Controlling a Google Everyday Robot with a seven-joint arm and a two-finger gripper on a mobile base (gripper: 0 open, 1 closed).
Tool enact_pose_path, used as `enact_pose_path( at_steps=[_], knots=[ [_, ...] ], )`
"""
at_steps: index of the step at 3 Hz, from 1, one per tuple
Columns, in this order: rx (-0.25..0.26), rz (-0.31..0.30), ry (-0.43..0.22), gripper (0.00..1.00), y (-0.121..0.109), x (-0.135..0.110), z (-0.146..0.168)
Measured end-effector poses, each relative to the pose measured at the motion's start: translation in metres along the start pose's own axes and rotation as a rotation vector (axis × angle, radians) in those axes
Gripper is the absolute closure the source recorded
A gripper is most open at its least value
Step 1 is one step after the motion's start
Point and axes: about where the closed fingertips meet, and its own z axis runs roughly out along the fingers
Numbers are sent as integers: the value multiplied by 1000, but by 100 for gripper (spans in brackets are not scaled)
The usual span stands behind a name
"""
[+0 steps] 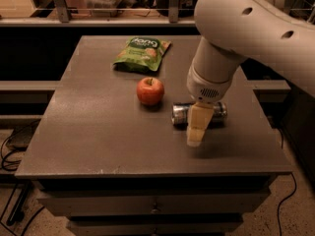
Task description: Place redbull can upright
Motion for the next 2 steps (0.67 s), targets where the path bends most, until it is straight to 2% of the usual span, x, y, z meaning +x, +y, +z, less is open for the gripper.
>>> enact_pose_path(
  at_steps=[1, 2],
  knots=[
    [-20, -7, 11, 23, -2, 2, 11],
    [-12, -19, 11, 46, -4, 1, 5]
  ],
)
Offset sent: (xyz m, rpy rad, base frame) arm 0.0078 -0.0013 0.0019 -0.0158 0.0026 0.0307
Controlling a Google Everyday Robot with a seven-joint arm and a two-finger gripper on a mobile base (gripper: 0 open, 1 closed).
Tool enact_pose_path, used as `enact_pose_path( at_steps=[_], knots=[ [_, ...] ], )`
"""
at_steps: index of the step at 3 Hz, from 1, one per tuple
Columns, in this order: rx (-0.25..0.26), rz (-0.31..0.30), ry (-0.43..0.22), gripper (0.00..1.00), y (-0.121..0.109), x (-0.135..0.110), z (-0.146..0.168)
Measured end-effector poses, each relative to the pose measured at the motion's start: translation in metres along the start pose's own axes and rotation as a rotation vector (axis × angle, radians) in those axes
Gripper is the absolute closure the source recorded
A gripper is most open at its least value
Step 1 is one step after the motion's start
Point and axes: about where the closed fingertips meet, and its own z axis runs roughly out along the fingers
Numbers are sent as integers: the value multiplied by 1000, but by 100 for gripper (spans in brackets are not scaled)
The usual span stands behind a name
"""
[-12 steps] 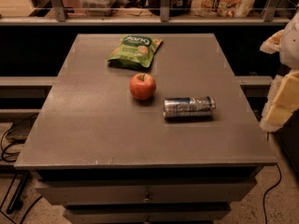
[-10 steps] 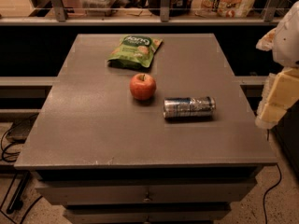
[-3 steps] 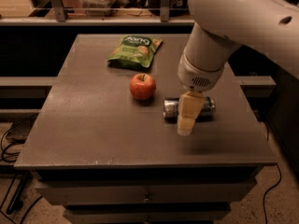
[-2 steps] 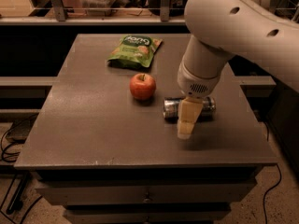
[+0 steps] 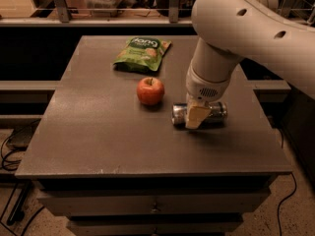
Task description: Place redbull can upright
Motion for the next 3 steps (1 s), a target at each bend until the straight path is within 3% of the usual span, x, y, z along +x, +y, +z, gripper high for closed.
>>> enact_pose_path(
  at_steps=[1, 2, 3],
  knots=[
    [11, -12, -23, 70, 3, -4, -15],
    [21, -20, -157, 99, 10, -13, -42],
    [37, -30, -334, 100, 8, -12, -67]
  ],
)
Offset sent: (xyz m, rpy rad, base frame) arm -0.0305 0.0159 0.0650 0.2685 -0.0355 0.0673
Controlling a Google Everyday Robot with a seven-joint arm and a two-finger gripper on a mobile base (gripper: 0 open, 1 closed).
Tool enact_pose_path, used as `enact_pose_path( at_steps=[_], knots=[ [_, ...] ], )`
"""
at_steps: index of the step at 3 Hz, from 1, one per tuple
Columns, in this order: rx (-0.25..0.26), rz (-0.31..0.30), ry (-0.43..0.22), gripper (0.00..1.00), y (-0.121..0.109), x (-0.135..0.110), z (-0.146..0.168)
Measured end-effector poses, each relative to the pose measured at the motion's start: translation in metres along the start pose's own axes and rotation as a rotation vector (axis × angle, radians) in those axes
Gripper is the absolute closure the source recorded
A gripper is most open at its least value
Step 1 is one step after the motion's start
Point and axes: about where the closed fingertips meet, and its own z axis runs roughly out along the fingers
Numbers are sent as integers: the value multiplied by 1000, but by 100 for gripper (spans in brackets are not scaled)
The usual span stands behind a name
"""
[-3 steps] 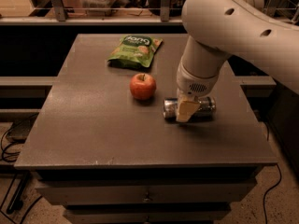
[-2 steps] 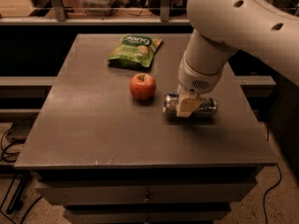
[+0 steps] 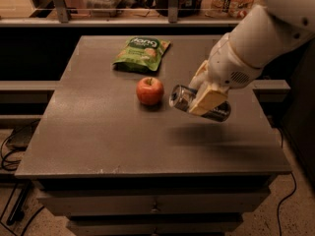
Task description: Place redbull can upright
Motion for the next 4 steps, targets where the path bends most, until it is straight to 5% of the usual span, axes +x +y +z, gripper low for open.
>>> enact_pose_path(
  at_steps=[1, 2, 4],
  knots=[
    [9, 2, -207, 100, -2, 7, -18],
    [10, 44, -516, 100, -1, 19, -28],
    [83, 156, -939, 100, -1, 20, -49]
  ],
)
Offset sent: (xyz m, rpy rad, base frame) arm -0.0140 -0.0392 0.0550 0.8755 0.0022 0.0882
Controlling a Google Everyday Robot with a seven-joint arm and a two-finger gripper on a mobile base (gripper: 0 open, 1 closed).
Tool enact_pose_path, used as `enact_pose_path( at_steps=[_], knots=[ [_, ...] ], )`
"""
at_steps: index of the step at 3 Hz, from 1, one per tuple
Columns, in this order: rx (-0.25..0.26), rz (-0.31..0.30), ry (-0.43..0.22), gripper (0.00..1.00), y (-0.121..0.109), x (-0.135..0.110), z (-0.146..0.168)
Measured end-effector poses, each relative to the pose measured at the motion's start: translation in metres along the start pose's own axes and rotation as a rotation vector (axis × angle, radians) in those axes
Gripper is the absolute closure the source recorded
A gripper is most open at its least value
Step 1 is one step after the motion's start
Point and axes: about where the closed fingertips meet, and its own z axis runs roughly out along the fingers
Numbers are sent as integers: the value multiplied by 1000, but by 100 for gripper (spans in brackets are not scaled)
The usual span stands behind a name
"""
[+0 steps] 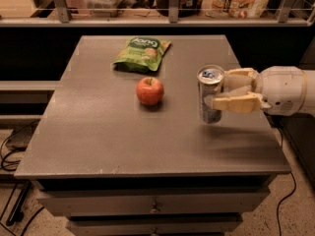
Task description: Place redbull can upright
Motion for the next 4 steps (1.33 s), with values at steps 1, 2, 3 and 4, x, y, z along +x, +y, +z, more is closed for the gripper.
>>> enact_pose_path(
  at_steps=[1, 2, 3, 4],
  knots=[
    [28, 48, -109, 84, -2, 2, -4],
    [29, 93, -155, 61, -2, 10, 0],
    [18, 138, -171, 37, 0, 21, 8],
    [11, 174, -176, 15, 5, 32, 14]
  ],
)
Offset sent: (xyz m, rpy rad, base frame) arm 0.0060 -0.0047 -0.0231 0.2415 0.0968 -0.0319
